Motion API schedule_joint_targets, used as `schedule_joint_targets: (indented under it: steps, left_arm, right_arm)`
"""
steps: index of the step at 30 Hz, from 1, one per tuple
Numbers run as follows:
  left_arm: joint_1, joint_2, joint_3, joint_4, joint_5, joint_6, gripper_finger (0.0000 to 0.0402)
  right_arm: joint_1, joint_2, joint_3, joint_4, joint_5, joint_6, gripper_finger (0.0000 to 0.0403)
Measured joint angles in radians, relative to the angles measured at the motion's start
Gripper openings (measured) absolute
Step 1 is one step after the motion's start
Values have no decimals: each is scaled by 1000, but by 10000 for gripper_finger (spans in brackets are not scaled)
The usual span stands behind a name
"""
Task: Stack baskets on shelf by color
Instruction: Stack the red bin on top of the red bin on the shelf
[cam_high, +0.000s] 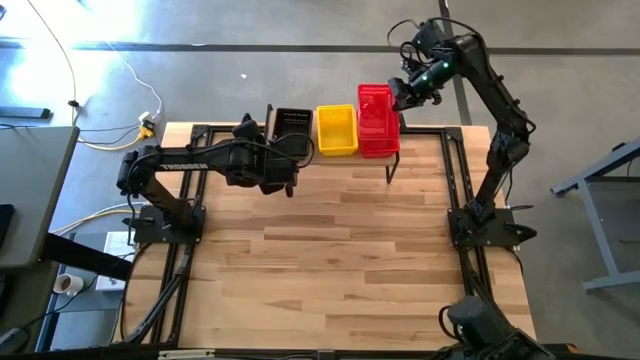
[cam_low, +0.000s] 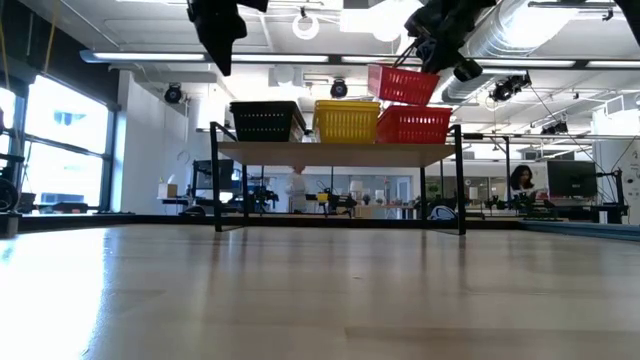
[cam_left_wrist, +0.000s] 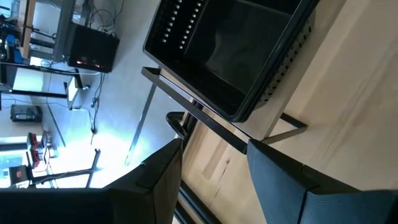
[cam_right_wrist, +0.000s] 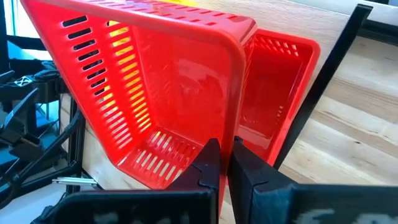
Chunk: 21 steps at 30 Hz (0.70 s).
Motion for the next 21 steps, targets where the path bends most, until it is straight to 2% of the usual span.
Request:
schedule_joint_targets:
  steps: [6,11,15,21]
  left_arm:
    - [0,0,0,0,1,0,170]
    - [0,0,0,0,1,0,170]
    - [0,0,0,0,3,0,170]
    - [0,0,0,0,3,0,170]
  right_arm:
    - [42,-28,-1,0,6,15,0]
    - [128,-60,-1,0,136,77,0]
    - [181,-78,-1,-1,140,114,0]
    - [169,-76,-1,0,175,163,0]
